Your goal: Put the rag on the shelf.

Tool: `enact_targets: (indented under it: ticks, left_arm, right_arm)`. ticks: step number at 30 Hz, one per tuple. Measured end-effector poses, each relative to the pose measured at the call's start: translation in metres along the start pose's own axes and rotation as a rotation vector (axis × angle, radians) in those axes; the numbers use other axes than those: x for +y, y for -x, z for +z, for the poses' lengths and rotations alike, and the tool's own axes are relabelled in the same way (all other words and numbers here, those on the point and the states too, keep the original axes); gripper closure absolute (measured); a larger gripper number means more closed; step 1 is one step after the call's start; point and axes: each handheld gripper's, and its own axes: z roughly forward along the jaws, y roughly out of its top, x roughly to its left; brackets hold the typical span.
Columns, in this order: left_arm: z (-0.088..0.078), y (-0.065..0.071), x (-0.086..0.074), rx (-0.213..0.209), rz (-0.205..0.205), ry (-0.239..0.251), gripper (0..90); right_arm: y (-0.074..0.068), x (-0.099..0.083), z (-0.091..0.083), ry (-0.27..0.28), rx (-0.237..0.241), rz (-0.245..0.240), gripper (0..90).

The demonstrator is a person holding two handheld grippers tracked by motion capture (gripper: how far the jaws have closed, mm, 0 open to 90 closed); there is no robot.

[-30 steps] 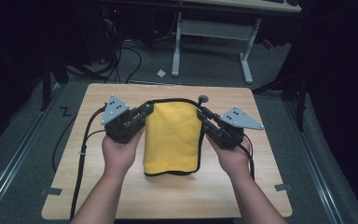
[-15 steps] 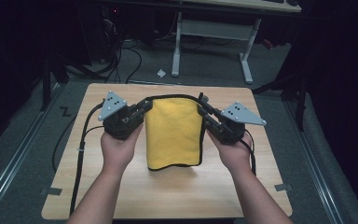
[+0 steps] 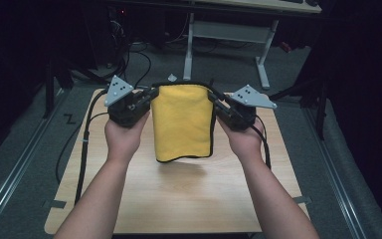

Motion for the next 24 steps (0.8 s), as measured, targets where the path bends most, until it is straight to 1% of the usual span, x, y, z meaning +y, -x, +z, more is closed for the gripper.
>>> enact_targets:
  ticks: [2,5,6,8,10,12,14,16,18,19,21,23,24]
  left_arm:
    - [0.007,-0.005,0.002,0.017,0.011,-0.003,83.6]
    - [0.021,-0.014,0.003,-0.002,-0.02,-0.008,83.5]
    - [0.025,-0.016,0.002,-0.006,-0.011,-0.01,83.5]
    - [0.035,-0.017,0.001,-0.004,0.011,-0.016,83.2]
    - [0.044,-0.019,-0.001,-0.011,0.006,-0.027,83.1]
    - [0.052,-0.019,-0.004,-0.015,0.012,-0.039,83.0]
    - [0.06,-0.02,-0.007,-0.011,0.018,-0.048,82.8]
    - [0.069,-0.024,-0.012,-0.009,0.011,-0.076,82.6]
    - [0.078,-0.031,-0.019,-0.007,0.004,-0.106,82.6]
    - [0.082,-0.034,-0.023,-0.007,-0.005,-0.128,82.5]
    - [0.089,-0.037,-0.031,-0.003,-0.001,-0.163,82.4]
    - [0.096,-0.04,-0.039,-0.009,-0.013,-0.201,82.3]
    - [0.098,-0.042,-0.044,-0.017,-0.024,-0.215,82.1]
  right_arm:
    - [0.003,0.002,0.007,0.004,-0.001,-0.001,78.5]
    - [0.01,0.002,0.019,-0.002,-0.008,-0.003,78.4]
    - [0.014,0.002,0.022,-0.01,-0.015,-0.001,78.4]
    - [0.022,0.001,0.026,-0.015,-0.015,0.026,78.4]
    - [0.029,-0.001,0.029,-0.022,-0.027,0.02,78.4]
    - [0.035,-0.002,0.033,-0.028,-0.037,0.016,78.4]
    - [0.042,-0.004,0.035,-0.029,-0.042,0.024,78.4]
    - [0.048,-0.008,0.039,-0.037,-0.038,0.029,78.3]
    - [0.053,-0.013,0.044,-0.062,-0.022,0.033,78.3]
    - [0.055,-0.016,0.046,-0.073,-0.013,0.028,78.3]
    - [0.058,-0.023,0.051,-0.093,-0.004,0.013,78.3]
    - [0.06,-0.031,0.057,-0.126,-0.009,0.0,78.3]
    - [0.062,-0.035,0.06,-0.15,-0.009,0.008,78.3]
